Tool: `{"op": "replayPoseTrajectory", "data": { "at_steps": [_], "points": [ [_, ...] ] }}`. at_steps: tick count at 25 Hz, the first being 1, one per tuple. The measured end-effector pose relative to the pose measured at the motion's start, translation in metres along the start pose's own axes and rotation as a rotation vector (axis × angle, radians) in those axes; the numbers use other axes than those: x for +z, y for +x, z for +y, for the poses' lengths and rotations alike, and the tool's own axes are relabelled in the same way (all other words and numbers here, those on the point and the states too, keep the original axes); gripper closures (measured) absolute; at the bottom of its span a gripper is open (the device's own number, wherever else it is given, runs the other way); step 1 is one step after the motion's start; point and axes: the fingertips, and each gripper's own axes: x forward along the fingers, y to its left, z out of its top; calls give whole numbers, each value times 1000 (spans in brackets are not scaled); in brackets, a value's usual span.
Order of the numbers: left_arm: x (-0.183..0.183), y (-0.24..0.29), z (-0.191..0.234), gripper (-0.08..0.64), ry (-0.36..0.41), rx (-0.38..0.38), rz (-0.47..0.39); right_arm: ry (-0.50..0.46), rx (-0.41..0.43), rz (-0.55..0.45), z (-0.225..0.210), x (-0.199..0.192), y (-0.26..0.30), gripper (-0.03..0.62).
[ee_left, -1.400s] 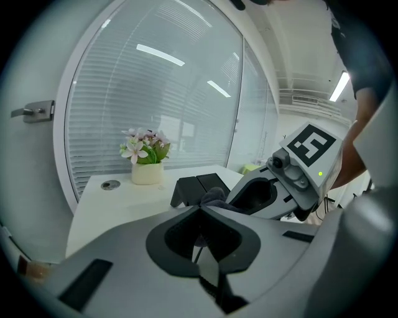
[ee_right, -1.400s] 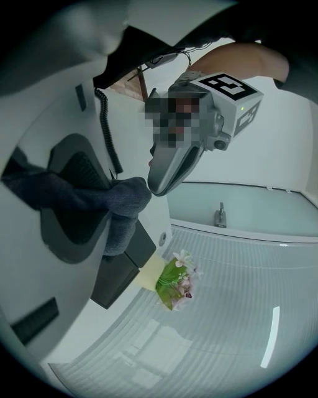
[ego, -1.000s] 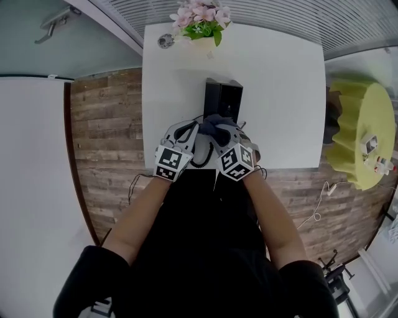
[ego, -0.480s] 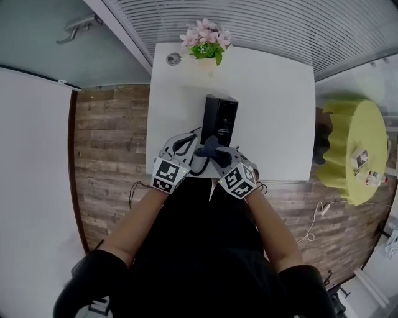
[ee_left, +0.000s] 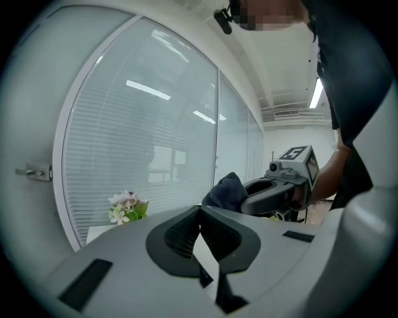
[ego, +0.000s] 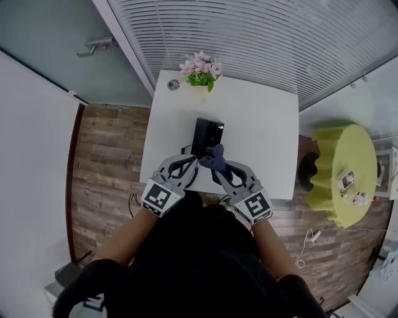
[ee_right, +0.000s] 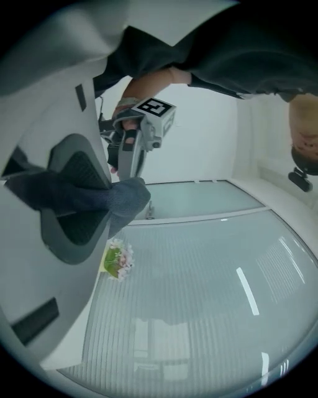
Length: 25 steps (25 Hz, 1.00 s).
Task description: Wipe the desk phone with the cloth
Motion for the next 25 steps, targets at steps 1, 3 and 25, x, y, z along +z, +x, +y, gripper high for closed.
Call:
{"op": "replayPoseTrajectory", "data": {
  "at_steps": [1, 3, 25],
  "points": [
    [12, 0, -7, 551, 8, -4, -21, 5, -12, -44, -4, 15, -9, 491],
    [35, 0, -20, 551, 13, -13, -66, 9, -38, -115, -13, 43, -28, 491],
    [142, 44, -85, 551, 53, -98, -225, -73, -157, -313, -65, 127, -133, 491]
  ]
}}
